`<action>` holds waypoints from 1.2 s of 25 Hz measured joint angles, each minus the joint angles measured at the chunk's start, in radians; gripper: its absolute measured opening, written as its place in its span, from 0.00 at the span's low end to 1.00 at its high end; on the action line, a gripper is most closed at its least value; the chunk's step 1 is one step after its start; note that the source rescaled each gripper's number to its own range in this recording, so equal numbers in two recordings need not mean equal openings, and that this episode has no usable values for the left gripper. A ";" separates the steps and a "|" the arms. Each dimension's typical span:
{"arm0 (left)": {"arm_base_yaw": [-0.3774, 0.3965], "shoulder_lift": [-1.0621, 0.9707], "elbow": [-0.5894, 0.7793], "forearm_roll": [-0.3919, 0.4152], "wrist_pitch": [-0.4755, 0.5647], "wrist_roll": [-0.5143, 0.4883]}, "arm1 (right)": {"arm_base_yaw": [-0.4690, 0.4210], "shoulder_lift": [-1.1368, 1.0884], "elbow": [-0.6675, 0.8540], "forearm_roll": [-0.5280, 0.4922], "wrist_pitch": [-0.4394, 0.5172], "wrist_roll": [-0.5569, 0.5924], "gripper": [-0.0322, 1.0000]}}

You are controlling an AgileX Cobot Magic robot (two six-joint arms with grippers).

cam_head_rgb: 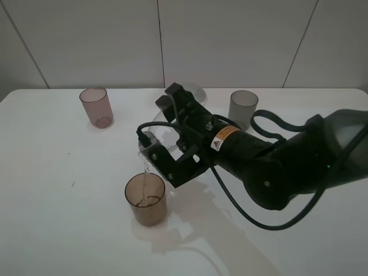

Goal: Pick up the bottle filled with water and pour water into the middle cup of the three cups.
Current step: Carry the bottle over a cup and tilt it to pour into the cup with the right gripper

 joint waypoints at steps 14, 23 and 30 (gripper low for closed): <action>0.000 0.000 0.000 0.000 0.000 0.000 | 0.012 0.000 0.000 -0.021 -0.034 -0.047 0.03; 0.000 0.000 0.000 0.000 0.000 0.000 | 0.012 0.000 0.000 -0.024 -0.044 -0.104 0.03; 0.000 0.000 0.000 0.000 0.000 0.000 | 0.021 0.000 0.000 -0.024 -0.058 -0.131 0.03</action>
